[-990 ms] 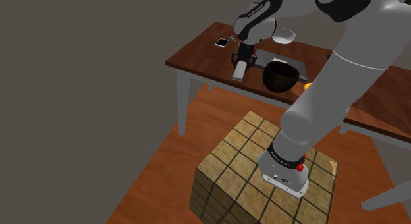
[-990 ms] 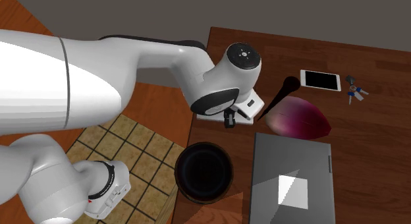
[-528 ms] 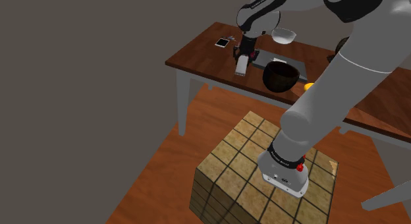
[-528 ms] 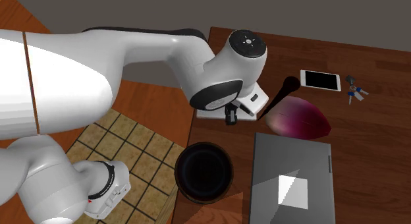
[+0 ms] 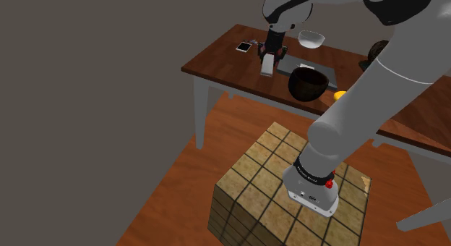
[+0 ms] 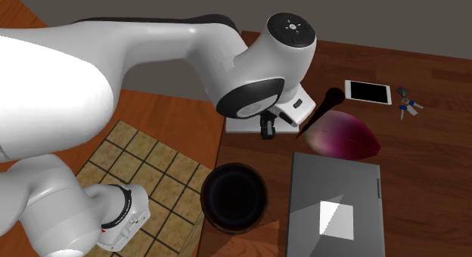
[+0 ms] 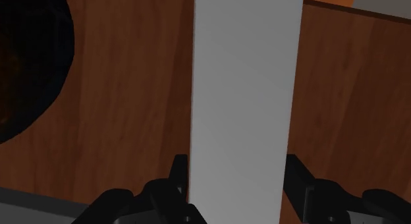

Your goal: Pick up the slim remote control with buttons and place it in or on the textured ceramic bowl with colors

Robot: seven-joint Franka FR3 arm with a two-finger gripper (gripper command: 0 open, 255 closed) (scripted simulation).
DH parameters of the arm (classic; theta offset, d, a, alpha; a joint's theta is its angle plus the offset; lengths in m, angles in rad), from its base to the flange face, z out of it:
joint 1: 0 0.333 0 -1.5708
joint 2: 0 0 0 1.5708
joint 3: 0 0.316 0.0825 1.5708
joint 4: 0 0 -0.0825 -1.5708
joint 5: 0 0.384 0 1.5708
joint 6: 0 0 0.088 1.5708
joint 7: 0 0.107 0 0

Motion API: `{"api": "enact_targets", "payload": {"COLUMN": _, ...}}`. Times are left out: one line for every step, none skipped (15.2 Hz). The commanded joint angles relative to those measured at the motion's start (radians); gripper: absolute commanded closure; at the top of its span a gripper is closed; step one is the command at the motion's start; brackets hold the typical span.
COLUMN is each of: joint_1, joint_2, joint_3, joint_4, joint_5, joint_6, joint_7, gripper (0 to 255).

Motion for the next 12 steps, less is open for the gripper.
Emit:
{"api": "enact_targets", "payload": {"joint_1": 0.001, "joint_2": -0.012, "joint_3": 0.001, "joint_4": 0.019, "joint_5": -0.003, "joint_6": -0.031, "joint_7": 0.003, "gripper": 255}}
{"api": "enact_targets", "payload": {"joint_1": 0.001, "joint_2": -0.017, "joint_3": 0.002, "joint_4": 0.028, "joint_5": -0.004, "joint_6": -0.045, "joint_7": 0.003, "gripper": 255}}
{"api": "enact_targets", "payload": {"joint_1": 0.001, "joint_2": -0.022, "joint_3": 0.002, "joint_4": 0.037, "joint_5": -0.005, "joint_6": -0.058, "joint_7": 0.004, "gripper": 255}}
{"api": "enact_targets", "payload": {"joint_1": 0.001, "joint_2": -0.026, "joint_3": 0.003, "joint_4": 0.046, "joint_5": -0.006, "joint_6": -0.071, "joint_7": 0.005, "gripper": 255}}
{"api": "enact_targets", "payload": {"joint_1": 0.001, "joint_2": -0.03, "joint_3": 0.003, "joint_4": 0.055, "joint_5": -0.007, "joint_6": -0.085, "joint_7": 0.005, "gripper": 255}}
{"api": "enact_targets", "payload": {"joint_1": 0.002, "joint_2": -0.034, "joint_3": 0.004, "joint_4": 0.064, "joint_5": -0.008, "joint_6": -0.098, "joint_7": 0.006, "gripper": 255}}
{"api": "enact_targets", "payload": {"joint_1": 0.002, "joint_2": -0.038, "joint_3": 0.004, "joint_4": 0.074, "joint_5": -0.009, "joint_6": -0.111, "joint_7": 0.006, "gripper": 255}}
{"api": "enact_targets", "payload": {"joint_1": 0.002, "joint_2": -0.042, "joint_3": 0.005, "joint_4": 0.084, "joint_5": -0.009, "joint_6": -0.125, "joint_7": 0.007, "gripper": 255}}
{"api": "enact_targets", "payload": {"joint_1": 0.002, "joint_2": -0.045, "joint_3": 0.005, "joint_4": 0.094, "joint_5": -0.01, "joint_6": -0.138, "joint_7": 0.007, "gripper": 255}}
{"api": "enact_targets", "payload": {"joint_1": 0.002, "joint_2": -0.048, "joint_3": 0.006, "joint_4": 0.104, "joint_5": -0.011, "joint_6": -0.151, "joint_7": 0.007, "gripper": 255}}
{"api": "enact_targets", "payload": {"joint_1": 0.002, "joint_2": -0.051, "joint_3": 0.006, "joint_4": 0.115, "joint_5": -0.011, "joint_6": -0.165, "joint_7": 0.008, "gripper": 255}}
{"api": "enact_targets", "payload": {"joint_1": 0.003, "joint_2": -0.054, "joint_3": 0.007, "joint_4": 0.126, "joint_5": -0.011, "joint_6": -0.178, "joint_7": 0.008, "gripper": 255}}
